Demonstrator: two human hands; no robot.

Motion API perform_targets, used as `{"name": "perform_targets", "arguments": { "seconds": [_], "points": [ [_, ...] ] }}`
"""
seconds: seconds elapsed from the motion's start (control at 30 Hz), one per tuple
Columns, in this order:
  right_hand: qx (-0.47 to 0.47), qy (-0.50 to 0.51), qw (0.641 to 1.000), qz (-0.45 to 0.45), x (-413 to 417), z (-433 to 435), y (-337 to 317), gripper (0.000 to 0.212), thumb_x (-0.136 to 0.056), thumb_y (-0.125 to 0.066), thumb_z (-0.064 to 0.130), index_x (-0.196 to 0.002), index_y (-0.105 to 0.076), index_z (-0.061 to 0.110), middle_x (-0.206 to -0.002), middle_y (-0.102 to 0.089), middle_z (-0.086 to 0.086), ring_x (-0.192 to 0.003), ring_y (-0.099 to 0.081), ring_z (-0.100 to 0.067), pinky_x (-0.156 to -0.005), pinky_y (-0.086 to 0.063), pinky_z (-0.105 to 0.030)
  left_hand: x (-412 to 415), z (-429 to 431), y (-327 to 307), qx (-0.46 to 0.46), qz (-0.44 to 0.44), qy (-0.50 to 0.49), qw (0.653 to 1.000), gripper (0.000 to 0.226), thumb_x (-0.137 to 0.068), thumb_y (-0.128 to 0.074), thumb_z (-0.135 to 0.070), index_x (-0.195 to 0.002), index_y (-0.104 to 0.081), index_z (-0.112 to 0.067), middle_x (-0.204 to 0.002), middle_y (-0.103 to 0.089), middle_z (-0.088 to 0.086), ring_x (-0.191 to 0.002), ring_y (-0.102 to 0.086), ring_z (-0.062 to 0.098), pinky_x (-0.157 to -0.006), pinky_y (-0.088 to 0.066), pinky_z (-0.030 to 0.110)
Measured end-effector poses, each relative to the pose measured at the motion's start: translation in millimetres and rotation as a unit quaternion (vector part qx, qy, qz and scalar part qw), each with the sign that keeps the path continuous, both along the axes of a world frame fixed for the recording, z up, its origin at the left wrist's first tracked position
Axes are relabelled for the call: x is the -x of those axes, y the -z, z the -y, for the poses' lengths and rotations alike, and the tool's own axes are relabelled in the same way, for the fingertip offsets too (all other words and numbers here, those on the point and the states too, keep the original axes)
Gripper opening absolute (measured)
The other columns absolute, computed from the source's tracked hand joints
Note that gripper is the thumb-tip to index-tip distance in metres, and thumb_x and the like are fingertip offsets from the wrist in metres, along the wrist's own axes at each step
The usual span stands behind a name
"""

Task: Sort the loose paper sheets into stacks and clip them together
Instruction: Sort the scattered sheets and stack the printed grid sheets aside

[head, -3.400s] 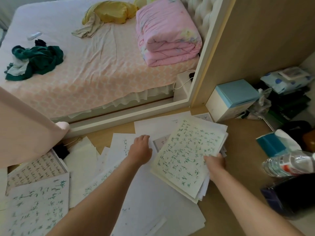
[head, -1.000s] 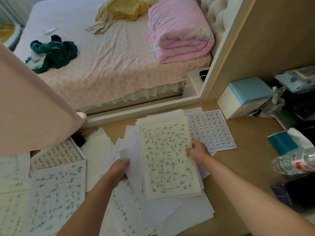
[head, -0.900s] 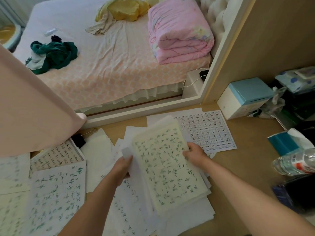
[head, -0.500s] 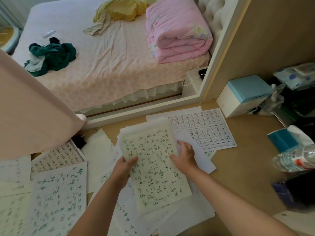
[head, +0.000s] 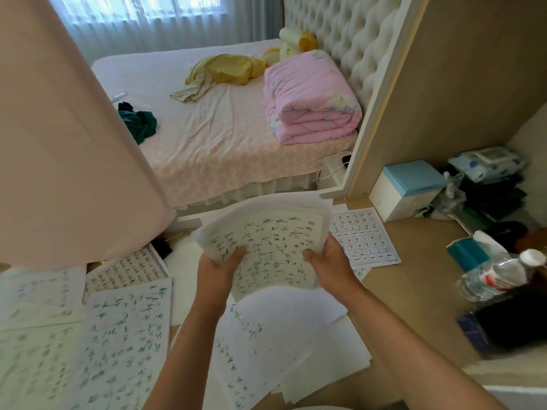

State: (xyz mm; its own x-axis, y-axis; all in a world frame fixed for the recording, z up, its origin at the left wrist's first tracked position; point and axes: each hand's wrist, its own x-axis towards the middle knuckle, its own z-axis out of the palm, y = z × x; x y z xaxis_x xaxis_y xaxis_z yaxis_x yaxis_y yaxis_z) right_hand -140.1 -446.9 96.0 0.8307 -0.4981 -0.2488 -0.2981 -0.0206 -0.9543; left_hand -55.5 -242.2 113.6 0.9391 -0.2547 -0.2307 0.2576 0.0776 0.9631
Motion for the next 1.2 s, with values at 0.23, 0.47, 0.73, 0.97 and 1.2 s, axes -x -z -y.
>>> {"name": "perform_targets", "arguments": {
  "seconds": [0.23,0.47,0.73,0.97,1.2],
  "points": [
    [-0.010,0.003,1.000,0.018,33,-28,1,0.047,-0.085,-0.072,0.000,-0.124,-0.054,0.019,-0.116,-0.067,0.003,-0.111,-0.064,-0.015,-0.079,-0.057,-0.022,36,-23,-4,-0.030,0.101,-0.079,0.991,0.043,-0.079,-0.081,-0.025,-0.115,-0.059,-0.031,-0.107,-0.067,0.001,-0.092,-0.069,0.017,-0.073,-0.061,0.034],
    [-0.008,-0.001,1.000,0.016,38,-60,-3,0.055,-0.084,-0.065,-0.010,-0.128,-0.049,0.019,-0.117,-0.065,-0.001,-0.110,-0.063,-0.014,-0.079,-0.054,-0.024,44,-31,-21,-0.018,0.122,-0.131,0.984,0.028,-0.094,-0.057,-0.046,-0.075,-0.057,-0.025,-0.065,-0.051,-0.014,-0.063,-0.047,0.011,-0.059,-0.039,0.026],
    [0.023,0.030,0.999,0.004,43,-79,-10,0.049,-0.086,-0.057,-0.012,-0.121,-0.053,0.021,-0.109,-0.065,-0.001,-0.101,-0.063,-0.016,-0.073,-0.050,-0.021,37,-42,-26,-0.039,0.108,-0.139,0.984,0.010,-0.100,-0.051,-0.026,-0.100,-0.060,-0.021,-0.092,-0.068,-0.007,-0.091,-0.062,0.014,-0.073,-0.045,0.026],
    [0.007,0.047,0.999,0.002,45,-79,-5,0.038,-0.089,-0.056,-0.006,-0.120,-0.058,0.017,-0.108,-0.068,0.000,-0.106,-0.064,-0.022,-0.078,-0.051,-0.029,45,-63,-15,-0.051,0.127,-0.063,0.989,0.045,-0.083,-0.078,-0.030,-0.118,-0.051,-0.024,-0.102,-0.063,-0.009,-0.089,-0.064,0.002,-0.072,-0.054,0.016],
    [0.011,0.029,0.999,-0.016,50,-85,5,0.053,-0.088,-0.052,-0.013,-0.121,-0.042,0.027,-0.106,-0.056,0.015,-0.107,-0.054,-0.016,-0.076,-0.045,-0.014,54,-61,35,-0.171,0.063,0.018,0.983,0.035,-0.093,-0.061,-0.008,-0.115,-0.043,-0.029,-0.112,-0.061,-0.007,-0.109,-0.062,0.021,-0.082,-0.055,0.034]
  ]
}}
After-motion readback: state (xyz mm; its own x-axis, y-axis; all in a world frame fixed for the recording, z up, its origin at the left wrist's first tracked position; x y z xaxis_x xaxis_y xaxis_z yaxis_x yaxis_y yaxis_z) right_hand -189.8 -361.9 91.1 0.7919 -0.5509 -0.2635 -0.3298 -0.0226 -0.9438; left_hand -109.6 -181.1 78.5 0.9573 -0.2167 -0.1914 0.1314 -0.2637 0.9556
